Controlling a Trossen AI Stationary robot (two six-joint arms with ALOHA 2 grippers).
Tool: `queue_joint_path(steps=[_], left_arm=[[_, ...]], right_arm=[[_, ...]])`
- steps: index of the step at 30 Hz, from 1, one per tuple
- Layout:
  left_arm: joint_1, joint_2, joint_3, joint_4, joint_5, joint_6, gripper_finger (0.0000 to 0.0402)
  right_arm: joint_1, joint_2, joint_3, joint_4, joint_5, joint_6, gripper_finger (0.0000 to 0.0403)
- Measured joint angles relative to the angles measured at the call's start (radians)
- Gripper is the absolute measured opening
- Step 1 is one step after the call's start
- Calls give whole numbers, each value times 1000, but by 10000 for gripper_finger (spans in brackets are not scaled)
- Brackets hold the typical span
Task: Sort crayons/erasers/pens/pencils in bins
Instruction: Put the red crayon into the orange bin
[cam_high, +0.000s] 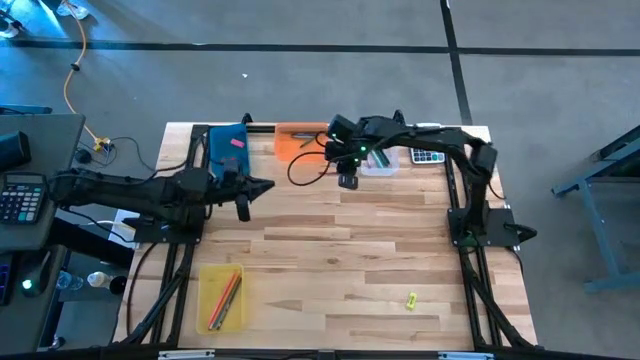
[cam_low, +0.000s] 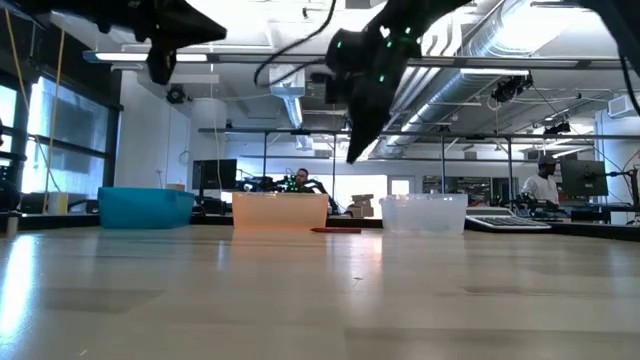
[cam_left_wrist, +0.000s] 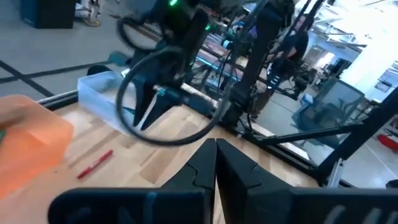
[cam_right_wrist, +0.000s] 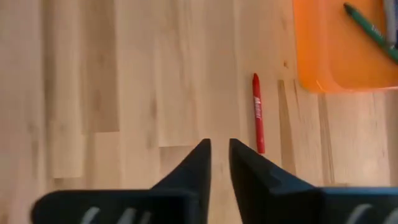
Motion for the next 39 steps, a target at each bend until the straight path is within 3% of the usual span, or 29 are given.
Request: queue_joint_path(steps=[7,12,32,39], left_arm=[[0,-57,0,-71,-48,-3,0],[0,-58,0,-82,-54,-15,0],[0,-57,0,-90,-57,-33,0],[0,-57,0,-93,-57,-37,0]], right_arm=[[-37,97,5,8,64,-57,120],[-48,143,5,33,65,-75,137],[-70,272,4,110,90,-75,135],[-69,279,7,112,89,-76,77]])
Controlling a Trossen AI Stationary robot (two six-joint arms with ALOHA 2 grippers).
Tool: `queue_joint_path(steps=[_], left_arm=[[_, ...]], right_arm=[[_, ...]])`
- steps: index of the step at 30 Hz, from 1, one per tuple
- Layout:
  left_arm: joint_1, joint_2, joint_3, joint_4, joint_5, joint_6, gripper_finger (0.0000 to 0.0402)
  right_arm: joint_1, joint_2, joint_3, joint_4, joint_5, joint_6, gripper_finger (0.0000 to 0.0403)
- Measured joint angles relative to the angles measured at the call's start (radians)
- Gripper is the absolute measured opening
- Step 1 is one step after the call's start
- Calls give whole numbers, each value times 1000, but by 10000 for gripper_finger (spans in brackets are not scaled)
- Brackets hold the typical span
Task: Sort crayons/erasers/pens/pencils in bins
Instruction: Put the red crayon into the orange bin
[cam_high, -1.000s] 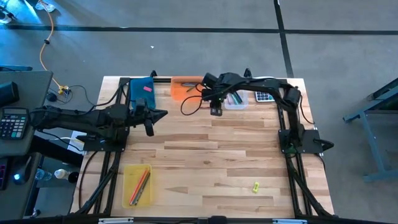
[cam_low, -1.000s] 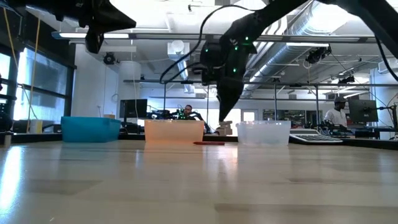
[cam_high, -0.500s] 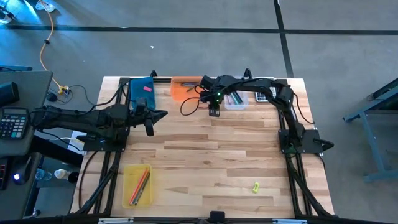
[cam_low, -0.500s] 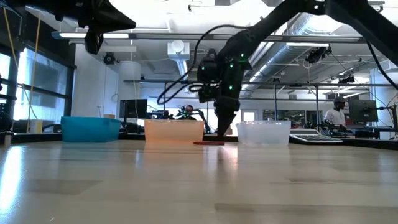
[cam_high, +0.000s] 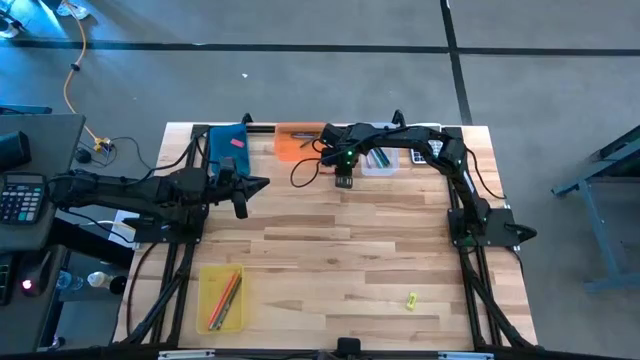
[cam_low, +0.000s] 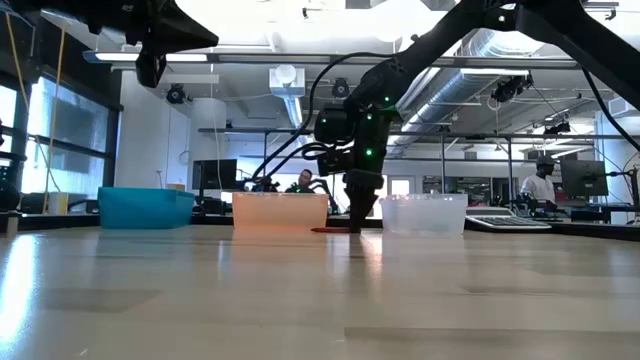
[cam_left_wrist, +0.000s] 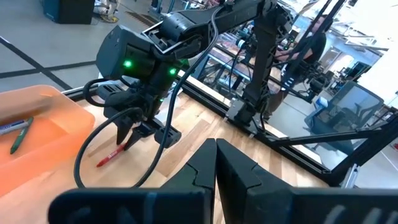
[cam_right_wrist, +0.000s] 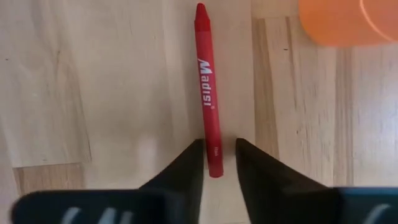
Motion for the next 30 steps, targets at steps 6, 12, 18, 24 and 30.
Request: queue_joint_path(steps=[6,12,18,24,30], left_arm=[[-5,0,0,-3,0,-22,0],[-5,0,0,-5,2,-42,0],[-5,0,0,-11,-16,-41,0],[-5,0,0,-11,-22,-38,0],[-5,0,0,-11,-42,-33,0]], right_arm=[[0,0,0,2,-6,0,12],[2,-2,1,-3,-27,27,15],[11,-29,50,-67,-138,58,14],[19,-66,146,-138,-217,97,12],[24,-76,289,-82,-195,267,12]])
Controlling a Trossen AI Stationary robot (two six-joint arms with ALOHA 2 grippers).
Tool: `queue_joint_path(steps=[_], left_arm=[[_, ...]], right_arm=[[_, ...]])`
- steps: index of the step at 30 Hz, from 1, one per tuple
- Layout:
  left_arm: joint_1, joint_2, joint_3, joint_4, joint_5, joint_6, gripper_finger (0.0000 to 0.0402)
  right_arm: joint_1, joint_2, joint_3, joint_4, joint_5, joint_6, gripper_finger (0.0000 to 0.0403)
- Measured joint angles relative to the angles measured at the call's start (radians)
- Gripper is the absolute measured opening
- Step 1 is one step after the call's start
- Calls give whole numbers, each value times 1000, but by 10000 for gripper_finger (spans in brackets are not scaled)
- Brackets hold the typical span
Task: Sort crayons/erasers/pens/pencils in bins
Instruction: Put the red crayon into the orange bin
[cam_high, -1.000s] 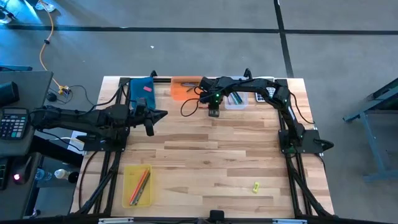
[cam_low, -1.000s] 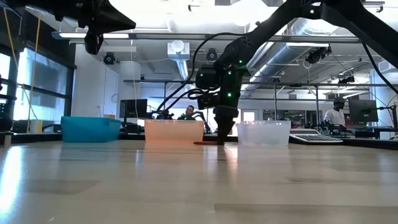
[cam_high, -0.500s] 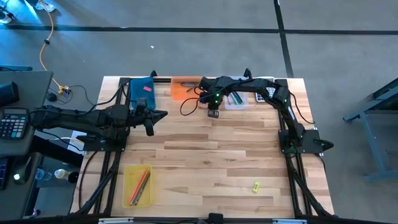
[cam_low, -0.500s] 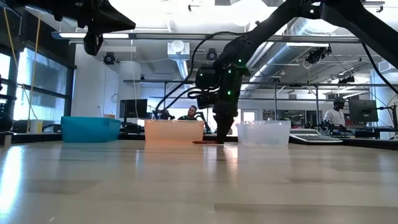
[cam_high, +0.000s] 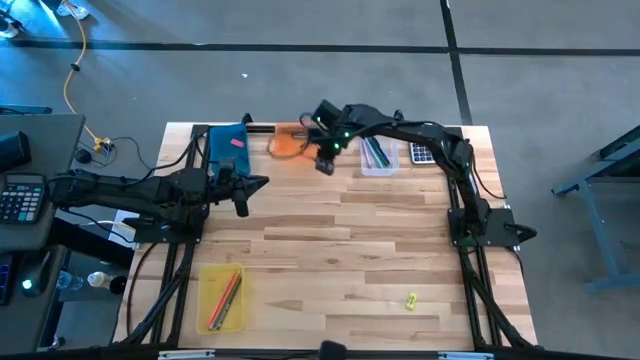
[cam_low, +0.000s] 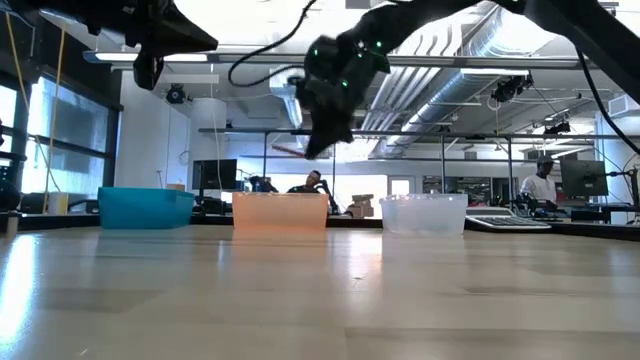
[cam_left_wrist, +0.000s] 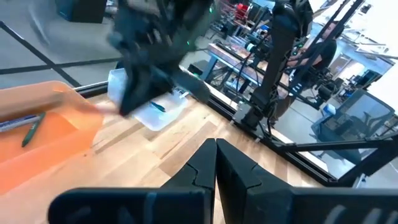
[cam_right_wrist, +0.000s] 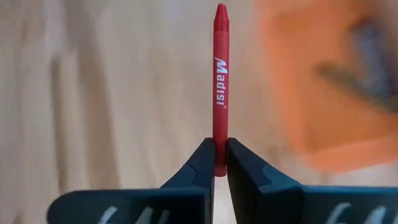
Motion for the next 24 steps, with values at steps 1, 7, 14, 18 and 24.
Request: queue_joint_path(steps=[1,7,14,18,24], left_arm=[[0,0,0,0,0,0,0],[0,0,0,0,-2,-5,0],[0,0,0,1,-2,-24,0],[0,0,0,1,-2,-25,0],[0,0,0,1,0,-32,0]], right_arm=[[-1,0,15,27,28,31,12],[-24,19,37,122,138,133,12],[-58,119,36,182,153,167,12],[-76,160,36,186,161,203,12],[-90,198,36,198,167,208,12]])
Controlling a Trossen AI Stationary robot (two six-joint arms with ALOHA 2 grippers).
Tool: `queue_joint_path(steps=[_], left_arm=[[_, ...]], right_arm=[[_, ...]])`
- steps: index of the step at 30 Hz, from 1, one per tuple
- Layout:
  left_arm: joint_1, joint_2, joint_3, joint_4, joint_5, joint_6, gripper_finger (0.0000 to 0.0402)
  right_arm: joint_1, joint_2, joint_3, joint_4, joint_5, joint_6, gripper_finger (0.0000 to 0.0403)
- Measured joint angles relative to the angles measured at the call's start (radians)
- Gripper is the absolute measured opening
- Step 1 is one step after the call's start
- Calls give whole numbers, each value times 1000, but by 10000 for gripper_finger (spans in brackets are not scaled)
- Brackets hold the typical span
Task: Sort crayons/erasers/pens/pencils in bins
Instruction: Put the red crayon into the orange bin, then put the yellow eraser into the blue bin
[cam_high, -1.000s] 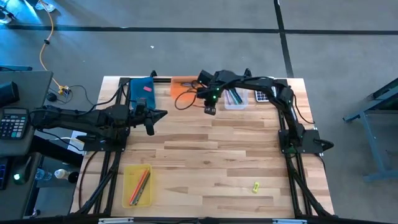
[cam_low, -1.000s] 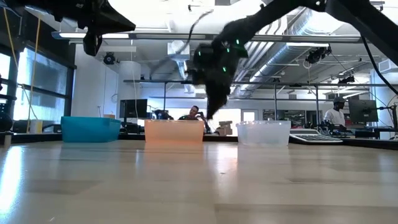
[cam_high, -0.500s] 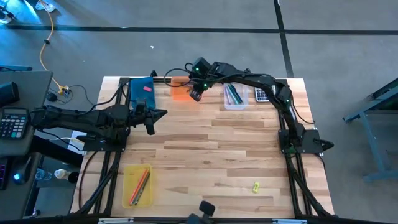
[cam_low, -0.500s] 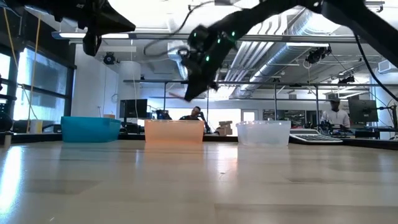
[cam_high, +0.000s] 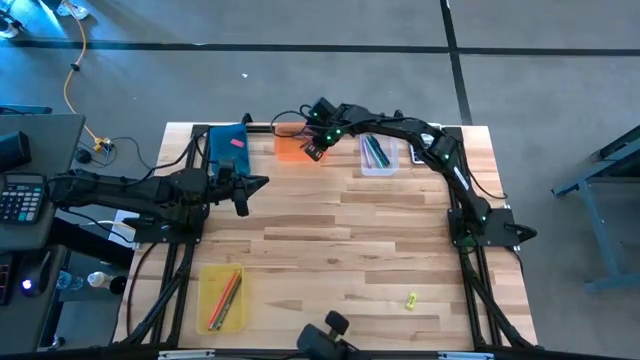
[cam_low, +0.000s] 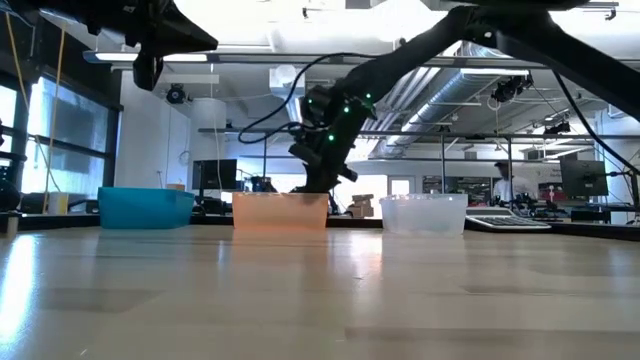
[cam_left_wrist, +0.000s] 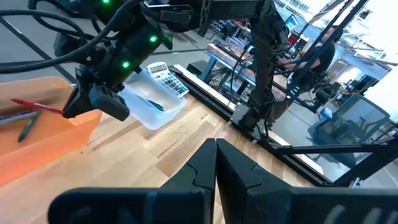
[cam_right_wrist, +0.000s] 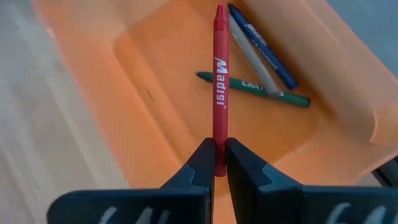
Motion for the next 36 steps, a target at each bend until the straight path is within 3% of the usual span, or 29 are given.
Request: queue_joint_path(steps=[4,12,16,20,25,36], left_arm=[[0,0,0,0,1,-2,0],[0,0,0,0,1,1,0],[0,0,0,-1,9,-23,0],[3,0,0,-8,13,-1,0],[24,0,0,-18,10,64,0],[176,-3,0,-19,276,176,0]], right_arm=[[1,2,0,7,8,10,23],[-1,2,0,12,5,57,101],[-4,-26,0,2,0,69,115],[5,-103,1,5,6,70,87],[31,-174,1,30,37,106,11],[188,-180,1,226,268,242,3]])
